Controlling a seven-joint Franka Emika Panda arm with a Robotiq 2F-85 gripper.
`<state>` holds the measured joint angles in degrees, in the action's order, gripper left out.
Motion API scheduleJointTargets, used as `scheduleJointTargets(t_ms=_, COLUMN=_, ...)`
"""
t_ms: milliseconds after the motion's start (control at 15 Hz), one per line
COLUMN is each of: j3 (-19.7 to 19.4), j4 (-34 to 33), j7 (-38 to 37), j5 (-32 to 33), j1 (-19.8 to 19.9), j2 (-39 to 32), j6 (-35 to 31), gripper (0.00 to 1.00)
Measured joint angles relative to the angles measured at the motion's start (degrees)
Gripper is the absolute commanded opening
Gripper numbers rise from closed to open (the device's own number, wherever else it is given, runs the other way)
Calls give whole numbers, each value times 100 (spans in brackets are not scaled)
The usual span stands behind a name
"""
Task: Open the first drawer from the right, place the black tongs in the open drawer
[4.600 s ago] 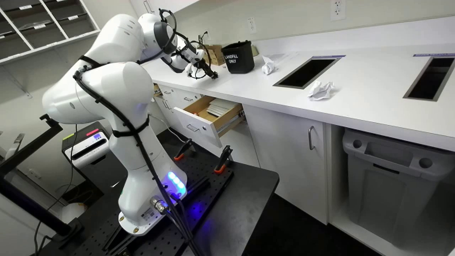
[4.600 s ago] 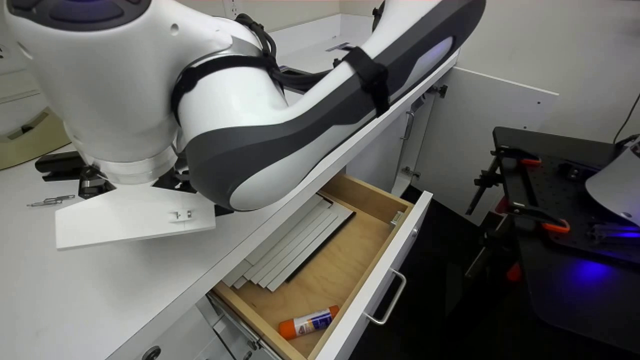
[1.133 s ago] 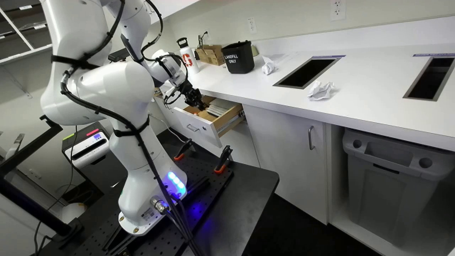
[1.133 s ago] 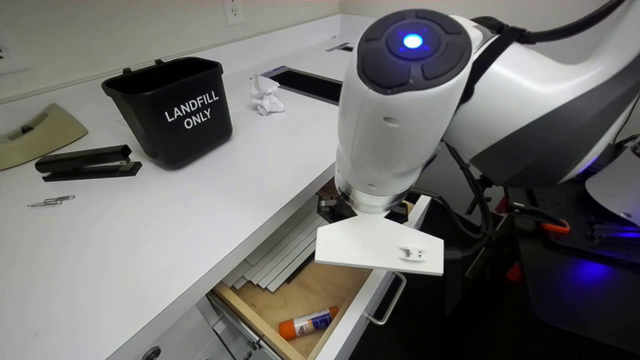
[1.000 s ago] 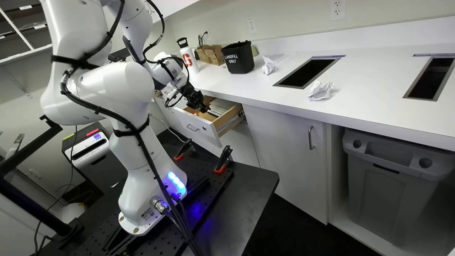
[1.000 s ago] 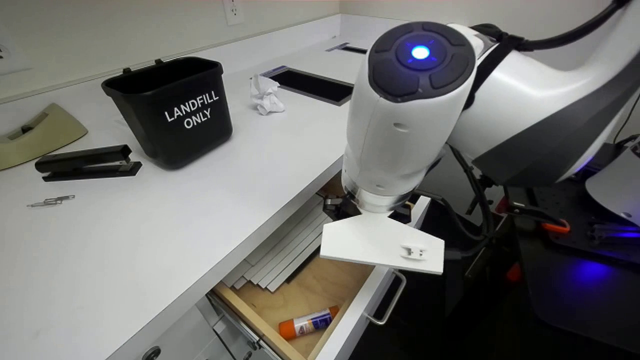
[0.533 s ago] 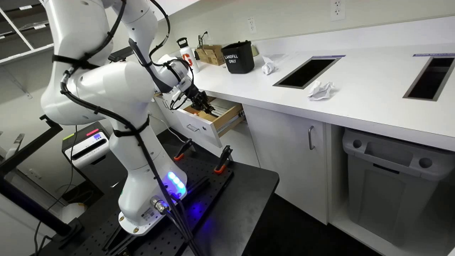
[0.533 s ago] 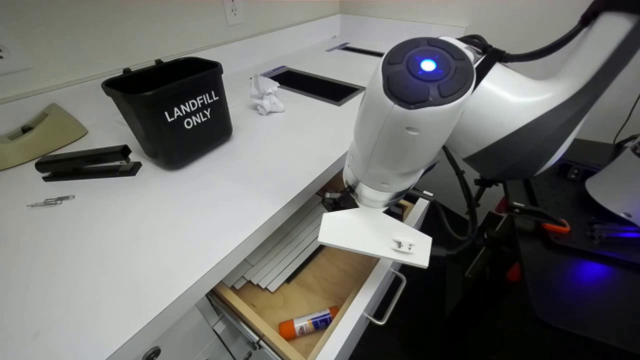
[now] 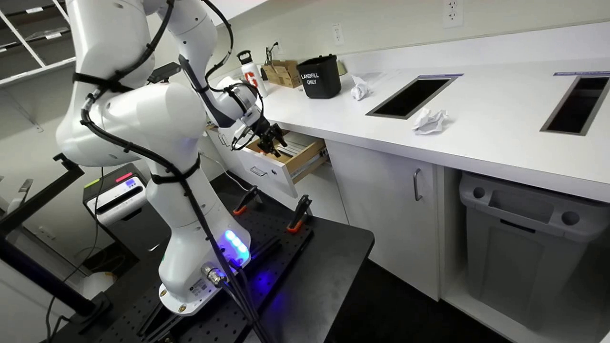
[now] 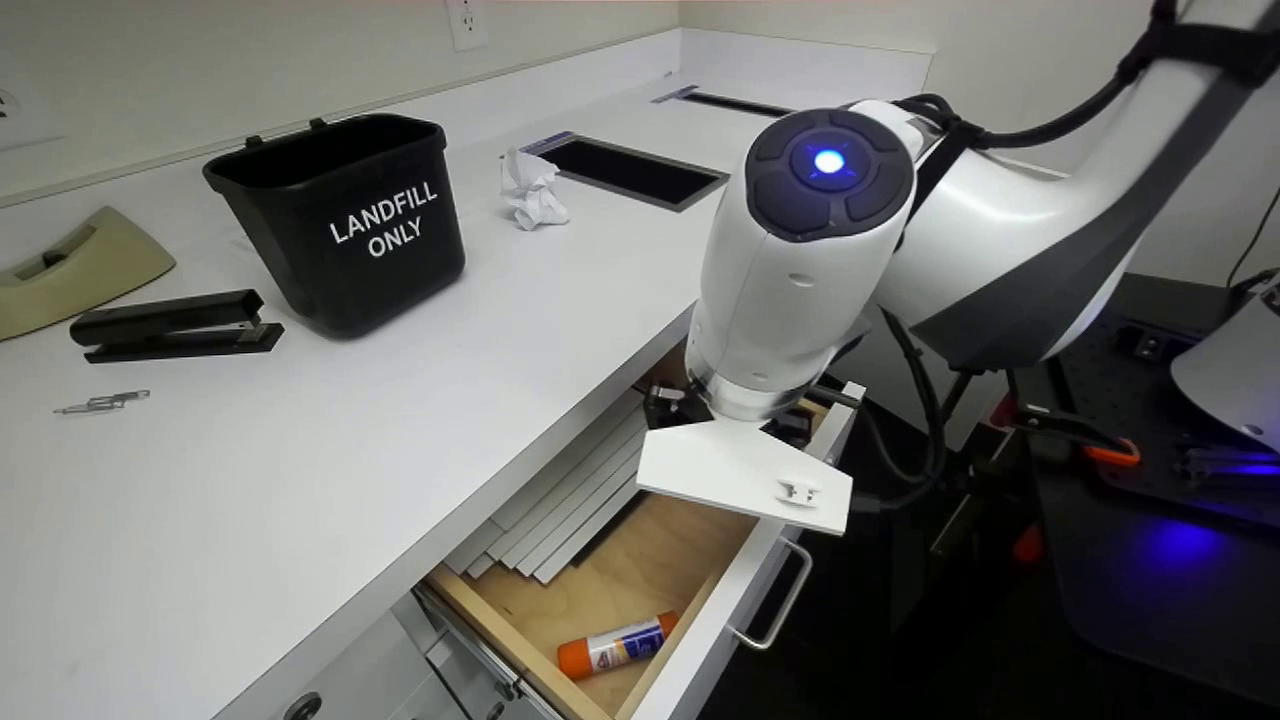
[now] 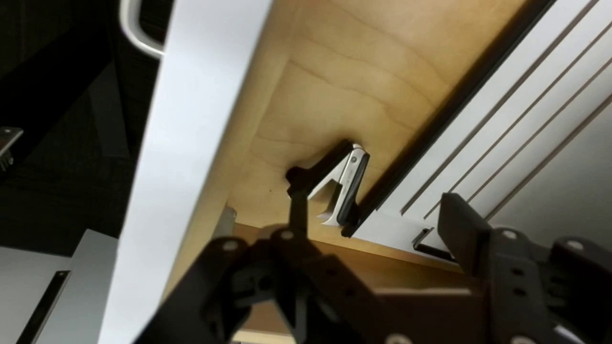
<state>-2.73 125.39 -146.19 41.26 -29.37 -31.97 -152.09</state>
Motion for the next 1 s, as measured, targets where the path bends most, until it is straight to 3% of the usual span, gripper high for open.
scheduleJointTargets(t_ms=333, j3=6, j4=-41, j7=139, j5=8, j1=6, j2=127, j6=0, gripper=100)
scheduleJointTargets(t_ms=533, j3=130, j4=37, j7=583, j5=-29, j1=155, j2=486, j6=5, gripper=100)
scheduleJointTargets(t_ms=733, j3=384, j4=208, j7=1381, j5=-338, j1=485, j2=998, j6=29, gripper=100)
scheduleJointTargets(t_ms=1000, j3=769, j4=476, j7=2958, j5=-1517, j1=996, j2=1695, j6=169, gripper=100)
